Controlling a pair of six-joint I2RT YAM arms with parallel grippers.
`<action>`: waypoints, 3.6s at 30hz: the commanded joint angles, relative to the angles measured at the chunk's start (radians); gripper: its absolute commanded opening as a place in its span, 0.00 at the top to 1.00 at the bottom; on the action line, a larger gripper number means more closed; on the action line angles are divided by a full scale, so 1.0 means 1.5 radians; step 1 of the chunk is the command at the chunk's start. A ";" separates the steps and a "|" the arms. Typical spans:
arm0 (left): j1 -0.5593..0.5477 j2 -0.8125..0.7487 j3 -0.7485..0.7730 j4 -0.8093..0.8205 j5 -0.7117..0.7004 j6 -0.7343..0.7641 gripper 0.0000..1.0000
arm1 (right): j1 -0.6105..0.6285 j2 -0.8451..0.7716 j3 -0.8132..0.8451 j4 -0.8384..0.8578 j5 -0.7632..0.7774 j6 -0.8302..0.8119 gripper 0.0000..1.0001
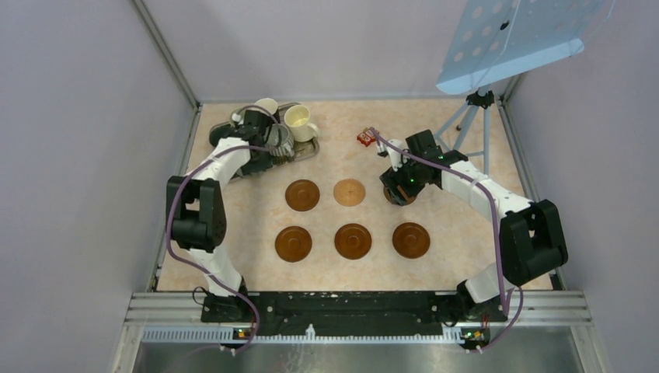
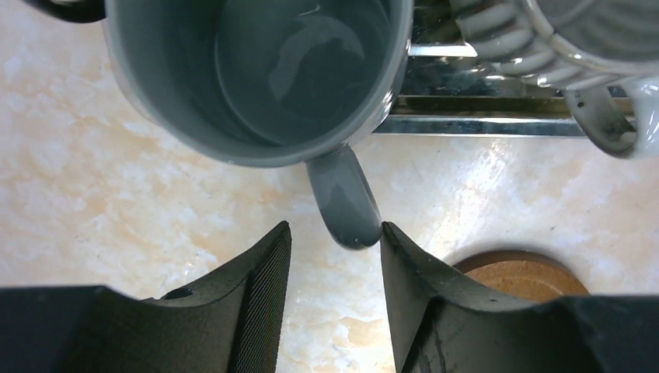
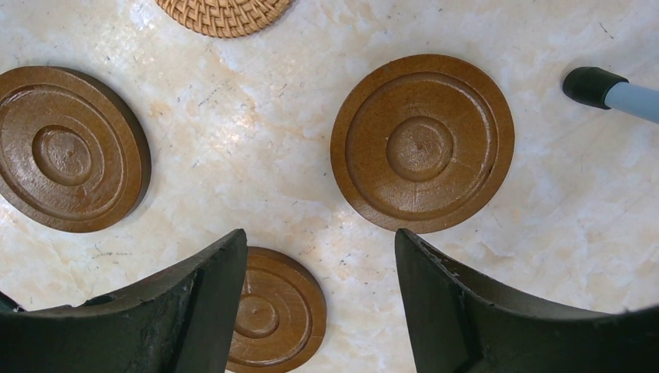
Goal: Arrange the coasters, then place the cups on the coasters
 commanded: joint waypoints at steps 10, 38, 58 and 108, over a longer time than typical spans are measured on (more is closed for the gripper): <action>0.038 0.010 0.009 0.029 -0.030 0.041 0.37 | 0.004 -0.008 0.031 0.001 -0.001 -0.015 0.31; 0.039 -0.091 -0.132 0.096 0.030 0.127 1.00 | 0.000 -0.037 0.038 -0.026 0.008 -0.040 0.32; -0.136 -0.337 -0.199 0.261 0.139 0.263 1.00 | -0.050 -0.115 -0.002 0.015 -0.006 0.108 0.15; -0.592 0.080 -0.020 0.630 -0.069 0.223 1.00 | -0.175 -0.324 -0.134 -0.005 0.229 0.347 0.12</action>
